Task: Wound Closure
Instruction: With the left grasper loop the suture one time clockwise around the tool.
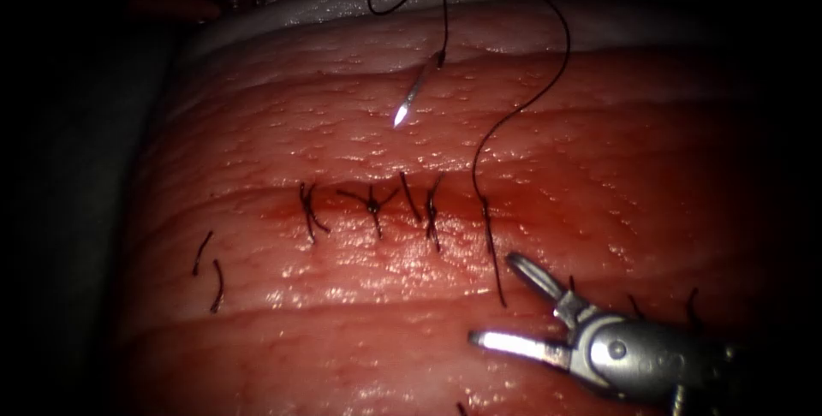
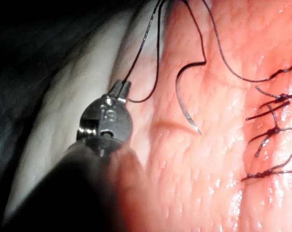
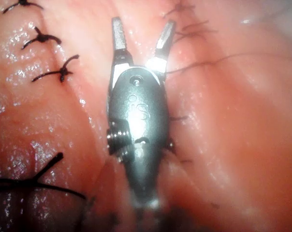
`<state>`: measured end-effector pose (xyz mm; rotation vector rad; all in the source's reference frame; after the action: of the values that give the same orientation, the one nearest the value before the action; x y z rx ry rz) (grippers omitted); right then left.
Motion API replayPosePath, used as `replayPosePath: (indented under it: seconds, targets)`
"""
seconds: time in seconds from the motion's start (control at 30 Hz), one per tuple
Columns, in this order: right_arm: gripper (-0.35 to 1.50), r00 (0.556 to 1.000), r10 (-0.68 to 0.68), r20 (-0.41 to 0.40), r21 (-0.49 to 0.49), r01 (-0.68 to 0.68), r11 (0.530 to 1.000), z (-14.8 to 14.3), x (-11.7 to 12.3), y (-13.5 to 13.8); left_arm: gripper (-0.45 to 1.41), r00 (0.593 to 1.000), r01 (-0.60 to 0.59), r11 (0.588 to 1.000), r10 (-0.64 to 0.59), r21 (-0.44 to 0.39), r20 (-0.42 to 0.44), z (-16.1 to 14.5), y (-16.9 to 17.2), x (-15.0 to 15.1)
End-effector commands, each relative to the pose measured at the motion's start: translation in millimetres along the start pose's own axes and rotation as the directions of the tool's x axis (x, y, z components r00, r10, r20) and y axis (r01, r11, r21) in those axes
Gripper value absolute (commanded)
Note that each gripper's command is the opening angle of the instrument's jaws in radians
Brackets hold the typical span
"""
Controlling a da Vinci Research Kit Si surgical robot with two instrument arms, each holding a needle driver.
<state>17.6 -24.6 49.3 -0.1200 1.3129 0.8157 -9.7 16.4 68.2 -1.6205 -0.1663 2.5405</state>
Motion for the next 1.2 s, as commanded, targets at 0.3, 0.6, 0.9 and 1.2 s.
replayPosePath:
  seconds: [0.3, 0.6, 0.9, 1.2]
  targets:
    - [-0.35, 0.998, 0.041, 0.050, -0.068, -0.038, 0.997, 0.9, 1.8, 3.8, -0.45, 0.999, -0.049, 0.996, 0.050, -0.074, 0.012, -1.7, 6.1, 1.8]
    - [-0.35, 0.994, 0.067, 0.084, -0.131, -0.056, 0.990, 5.3, 0.9, 7.4, -0.45, 0.996, -0.085, 0.992, 0.083, -0.096, -0.034, -2.4, 11.4, 4.2]
    - [-0.35, 0.981, 0.183, 0.059, -0.046, -0.181, 0.982, 9.3, -0.9, 11.5, -0.45, 0.989, -0.131, 0.985, 0.122, -0.114, -0.082, -1.4, 15.7, 4.8]
    - [-0.35, 0.944, 0.330, 0.001, 0.252, -0.320, 0.913, 10.7, 1.4, 13.7, -0.45, 0.989, -0.135, 0.983, 0.126, -0.125, -0.073, 2.4, 15.6, 4.6]
